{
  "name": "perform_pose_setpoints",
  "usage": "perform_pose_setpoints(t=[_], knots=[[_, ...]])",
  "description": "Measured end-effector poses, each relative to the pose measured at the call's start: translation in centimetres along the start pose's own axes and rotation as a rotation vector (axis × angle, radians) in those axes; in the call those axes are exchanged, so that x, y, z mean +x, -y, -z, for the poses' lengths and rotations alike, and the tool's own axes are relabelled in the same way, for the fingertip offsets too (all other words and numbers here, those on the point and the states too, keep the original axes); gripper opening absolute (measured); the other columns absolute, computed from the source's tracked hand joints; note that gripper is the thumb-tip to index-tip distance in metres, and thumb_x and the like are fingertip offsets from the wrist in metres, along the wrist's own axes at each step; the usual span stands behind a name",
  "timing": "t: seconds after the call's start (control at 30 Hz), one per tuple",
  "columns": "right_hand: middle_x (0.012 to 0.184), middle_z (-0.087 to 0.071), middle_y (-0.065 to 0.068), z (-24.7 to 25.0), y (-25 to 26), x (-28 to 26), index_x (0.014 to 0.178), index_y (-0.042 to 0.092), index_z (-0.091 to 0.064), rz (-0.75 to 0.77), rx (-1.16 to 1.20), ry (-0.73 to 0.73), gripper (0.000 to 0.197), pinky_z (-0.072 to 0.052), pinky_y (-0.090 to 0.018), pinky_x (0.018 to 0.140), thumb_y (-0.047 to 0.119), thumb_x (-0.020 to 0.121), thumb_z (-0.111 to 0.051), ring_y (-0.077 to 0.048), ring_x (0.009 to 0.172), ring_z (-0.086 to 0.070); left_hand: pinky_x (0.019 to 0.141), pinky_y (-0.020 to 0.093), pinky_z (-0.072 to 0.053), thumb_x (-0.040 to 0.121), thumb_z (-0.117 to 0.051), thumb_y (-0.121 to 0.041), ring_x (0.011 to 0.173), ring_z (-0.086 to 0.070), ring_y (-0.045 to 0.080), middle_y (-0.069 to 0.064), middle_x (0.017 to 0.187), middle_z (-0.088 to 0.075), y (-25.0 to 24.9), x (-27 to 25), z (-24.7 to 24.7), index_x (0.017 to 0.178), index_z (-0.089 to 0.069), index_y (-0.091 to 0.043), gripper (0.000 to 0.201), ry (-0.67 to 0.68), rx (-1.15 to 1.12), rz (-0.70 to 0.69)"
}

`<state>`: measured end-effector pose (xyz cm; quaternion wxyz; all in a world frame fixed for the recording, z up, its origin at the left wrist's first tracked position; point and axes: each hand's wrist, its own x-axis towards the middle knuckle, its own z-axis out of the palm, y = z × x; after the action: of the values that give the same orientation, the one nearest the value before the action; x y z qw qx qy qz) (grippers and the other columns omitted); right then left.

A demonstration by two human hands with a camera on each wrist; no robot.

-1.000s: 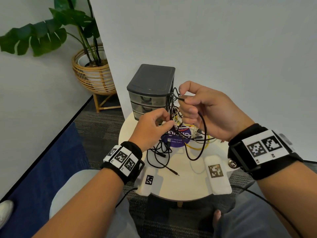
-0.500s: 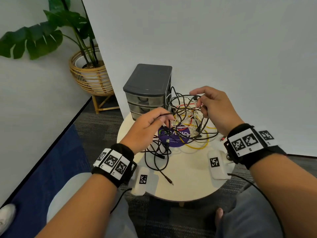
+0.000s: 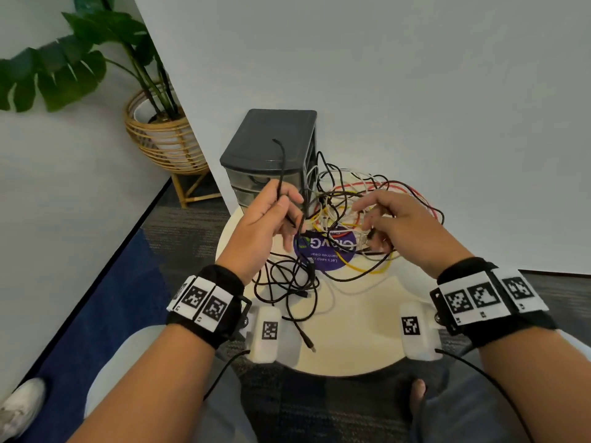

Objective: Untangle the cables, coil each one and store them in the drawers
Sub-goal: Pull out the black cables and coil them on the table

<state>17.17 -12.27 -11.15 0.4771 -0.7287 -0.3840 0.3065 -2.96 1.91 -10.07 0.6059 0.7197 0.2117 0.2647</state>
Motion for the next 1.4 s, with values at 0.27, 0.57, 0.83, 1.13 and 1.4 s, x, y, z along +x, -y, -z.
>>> perform_pose_setpoints(t=[0.27, 0.57, 0.83, 1.13, 1.4], knots=[[0.119, -0.051, 0.004, -0.7, 0.7, -0.6, 0.124, 0.034, -0.062, 0.306, -0.318, -0.214, 0.042, -0.046, -0.026, 0.090, 0.009, 0.090, -0.065, -0.013, 0.106, -0.056, 0.084, 0.058, -0.053, 0.103, -0.054, -0.006, 0.064, -0.053, 0.018, -0.001, 0.077, -0.051, 0.4, -0.4, -0.2, 0.110, -0.053, -0.011, 0.009, 0.080, 0.169, 0.052], [0.169, -0.005, -0.008, -5.5, 3.1, -1.7, 0.152, 0.041, -0.037, 0.709, -0.900, -0.099, 0.094, -0.026, -0.062, 0.111, 0.008, 0.073, -0.076, -0.037, 0.152, -0.013, 0.056, 0.031, -0.035, 0.107, -0.040, -0.002, 0.053, -0.042, 0.012, 0.003, 0.073, -0.057, 0.0, -1.0, -0.8, 0.105, -0.058, -0.009, 0.019, 0.266, 0.160, 0.111], [0.126, -0.066, 0.004, -5.2, 1.9, -0.5, 0.095, 0.024, -0.067, 0.732, -1.002, -0.186, 0.008, -0.017, -0.057, 0.114, 0.029, 0.091, -0.063, -0.026, 0.148, -0.035, 0.063, 0.035, -0.049, 0.100, -0.045, -0.009, 0.064, -0.052, 0.032, 0.021, 0.094, -0.067, -0.7, -1.2, 0.2, 0.120, -0.062, 0.003, 0.029, 0.355, 0.064, 0.061], [0.062, -0.041, 0.012, -2.2, 3.5, -0.4, 0.087, 0.028, -0.042, 0.491, -0.876, -0.007, 0.020, -0.022, -0.026, 0.051, 0.034, 0.106, -0.044, -0.007, 0.057, -0.040, 0.088, 0.040, -0.054, 0.096, -0.063, -0.033, 0.084, -0.067, 0.020, 0.008, 0.093, -0.067, -0.2, -1.1, 2.9, 0.099, -0.062, -0.009, 0.025, 0.196, 0.336, 0.126], [0.069, -0.060, 0.025, -0.5, 4.0, -1.0, 0.101, 0.027, -0.072, 0.350, -0.478, -0.021, 0.021, -0.036, -0.018, 0.060, 0.015, 0.095, -0.055, 0.002, 0.068, -0.054, 0.081, 0.029, -0.043, 0.096, -0.068, -0.014, 0.089, -0.061, 0.007, -0.010, 0.091, -0.067, 0.7, -1.4, 1.6, 0.095, -0.076, -0.025, 0.014, 0.400, 0.649, 0.065]])
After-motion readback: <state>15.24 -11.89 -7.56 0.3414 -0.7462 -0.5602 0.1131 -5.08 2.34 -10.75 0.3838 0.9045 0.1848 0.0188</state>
